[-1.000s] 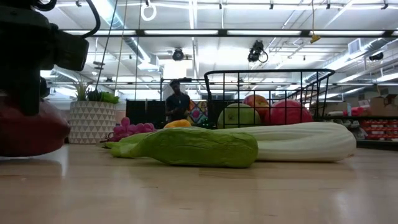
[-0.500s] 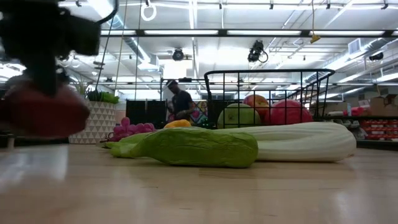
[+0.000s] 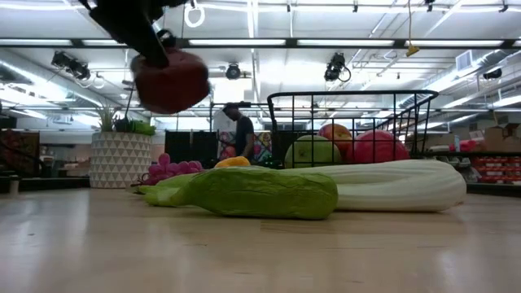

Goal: Build produce basket
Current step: Put the top apple into the wire basket

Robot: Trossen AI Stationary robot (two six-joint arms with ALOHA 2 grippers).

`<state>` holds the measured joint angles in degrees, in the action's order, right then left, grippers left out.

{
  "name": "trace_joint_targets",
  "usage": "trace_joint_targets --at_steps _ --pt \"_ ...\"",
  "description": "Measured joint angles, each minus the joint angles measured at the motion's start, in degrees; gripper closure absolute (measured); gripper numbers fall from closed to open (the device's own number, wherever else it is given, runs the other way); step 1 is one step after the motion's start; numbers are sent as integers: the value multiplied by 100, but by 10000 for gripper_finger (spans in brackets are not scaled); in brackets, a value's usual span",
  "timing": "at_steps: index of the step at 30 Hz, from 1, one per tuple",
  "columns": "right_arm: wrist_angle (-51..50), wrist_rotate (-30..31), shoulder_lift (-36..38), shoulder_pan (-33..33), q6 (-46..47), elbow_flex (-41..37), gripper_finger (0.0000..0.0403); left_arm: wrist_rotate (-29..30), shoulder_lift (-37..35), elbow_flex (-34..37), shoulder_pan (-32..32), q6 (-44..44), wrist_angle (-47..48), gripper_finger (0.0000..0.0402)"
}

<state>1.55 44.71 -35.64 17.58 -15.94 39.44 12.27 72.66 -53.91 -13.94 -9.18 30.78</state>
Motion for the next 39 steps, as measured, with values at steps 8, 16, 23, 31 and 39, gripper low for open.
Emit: trace_joint_targets --at_steps 8,16,23,31,39 --pt "-1037 -266 2 0 981 0 215 616 0 -63 288 3637 -652 31" --pt "-2038 -1339 0 0 2179 0 215 616 0 -61 429 7196 -1417 31" --pt "-2705 -1465 0 0 3106 0 215 612 0 -61 425 10233 -1975 31" --pt "-2965 -1493 0 0 3524 -2 215 610 0 -61 425 11824 -2061 31" --pt "-3007 -1493 1 0 3469 -2 215 256 0 -61 593 11563 -2063 31"
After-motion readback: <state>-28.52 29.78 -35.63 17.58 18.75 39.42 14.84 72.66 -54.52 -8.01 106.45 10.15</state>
